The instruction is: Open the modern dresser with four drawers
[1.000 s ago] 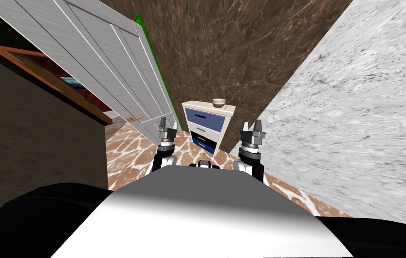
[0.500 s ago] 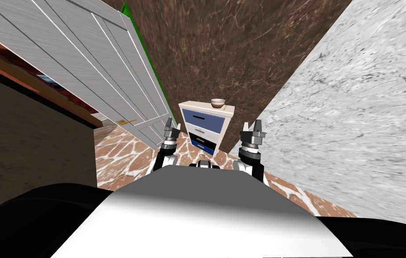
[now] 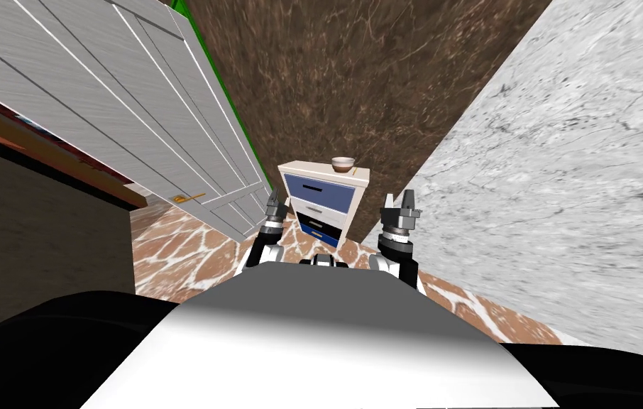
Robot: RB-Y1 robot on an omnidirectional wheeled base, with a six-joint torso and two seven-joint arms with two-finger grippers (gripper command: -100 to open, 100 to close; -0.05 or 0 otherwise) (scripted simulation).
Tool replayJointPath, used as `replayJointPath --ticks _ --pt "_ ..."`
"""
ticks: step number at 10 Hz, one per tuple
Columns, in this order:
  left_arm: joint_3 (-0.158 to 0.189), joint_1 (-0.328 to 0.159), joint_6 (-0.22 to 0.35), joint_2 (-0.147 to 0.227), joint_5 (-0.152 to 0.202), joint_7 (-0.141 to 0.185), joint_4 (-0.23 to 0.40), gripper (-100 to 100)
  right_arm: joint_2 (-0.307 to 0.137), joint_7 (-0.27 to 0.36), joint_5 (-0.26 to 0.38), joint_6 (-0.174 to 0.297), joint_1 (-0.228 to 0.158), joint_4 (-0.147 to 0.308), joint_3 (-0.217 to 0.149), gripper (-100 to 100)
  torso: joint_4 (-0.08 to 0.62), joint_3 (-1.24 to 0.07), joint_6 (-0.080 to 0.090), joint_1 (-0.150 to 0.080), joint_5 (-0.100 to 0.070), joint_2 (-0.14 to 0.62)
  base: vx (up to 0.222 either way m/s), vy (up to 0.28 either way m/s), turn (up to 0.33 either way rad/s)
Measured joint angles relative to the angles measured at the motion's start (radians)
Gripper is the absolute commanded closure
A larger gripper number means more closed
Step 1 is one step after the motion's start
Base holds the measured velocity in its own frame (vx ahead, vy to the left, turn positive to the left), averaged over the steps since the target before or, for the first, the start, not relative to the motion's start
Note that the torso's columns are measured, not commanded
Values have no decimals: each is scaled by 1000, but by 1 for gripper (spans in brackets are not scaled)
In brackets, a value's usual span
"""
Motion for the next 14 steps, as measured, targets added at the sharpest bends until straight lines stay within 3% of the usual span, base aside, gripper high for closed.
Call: replayJointPath --ticks 8,14 --pt "-35 -39 143 -14 -13 13 27 -100 0 0 0 0 0 0 0 0 0 0 0 0 0 0 59 29 -81" --pt "-56 -74 261 27 -19 25 43 -100 0 0 0 0 0 0 0 0 0 0 0 0 0 -1 59 35 -91"
